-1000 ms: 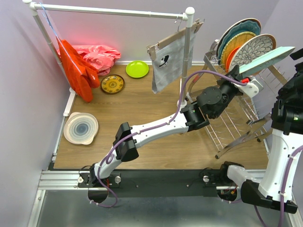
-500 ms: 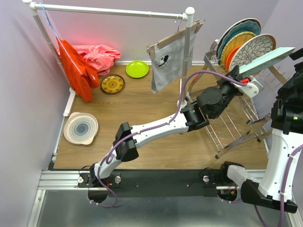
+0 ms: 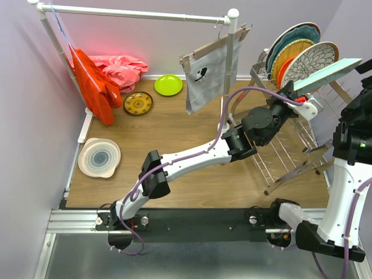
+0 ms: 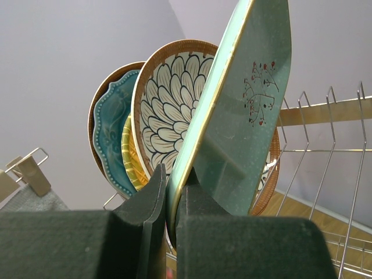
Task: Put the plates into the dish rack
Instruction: Insert the plate into the dish rack
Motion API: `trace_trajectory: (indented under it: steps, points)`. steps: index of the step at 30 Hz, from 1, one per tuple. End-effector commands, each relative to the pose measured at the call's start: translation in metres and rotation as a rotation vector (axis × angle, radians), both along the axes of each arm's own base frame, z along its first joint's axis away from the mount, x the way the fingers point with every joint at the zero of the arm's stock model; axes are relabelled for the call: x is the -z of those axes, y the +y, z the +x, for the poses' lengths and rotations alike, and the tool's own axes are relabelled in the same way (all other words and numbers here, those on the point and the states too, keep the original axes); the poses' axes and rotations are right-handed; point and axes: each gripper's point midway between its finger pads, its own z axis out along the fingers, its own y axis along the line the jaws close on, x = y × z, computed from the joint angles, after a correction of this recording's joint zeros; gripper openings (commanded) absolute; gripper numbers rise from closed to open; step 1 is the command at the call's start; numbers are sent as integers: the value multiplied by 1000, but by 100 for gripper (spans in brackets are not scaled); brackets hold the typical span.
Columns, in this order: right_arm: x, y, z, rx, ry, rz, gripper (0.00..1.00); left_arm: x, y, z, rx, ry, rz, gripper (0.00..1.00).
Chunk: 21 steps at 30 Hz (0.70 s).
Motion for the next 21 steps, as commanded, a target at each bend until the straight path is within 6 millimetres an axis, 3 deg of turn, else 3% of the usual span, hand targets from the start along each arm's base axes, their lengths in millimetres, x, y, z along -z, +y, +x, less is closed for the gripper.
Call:
trace_trajectory:
  steps: [1,21]
  points:
    - [4,-4,-2,26,-4,23,96,17,-13,-23,46,57,27,6]
    - [0,-5,-5,34,-18,24,96,21,-16,-27,55,56,39,17]
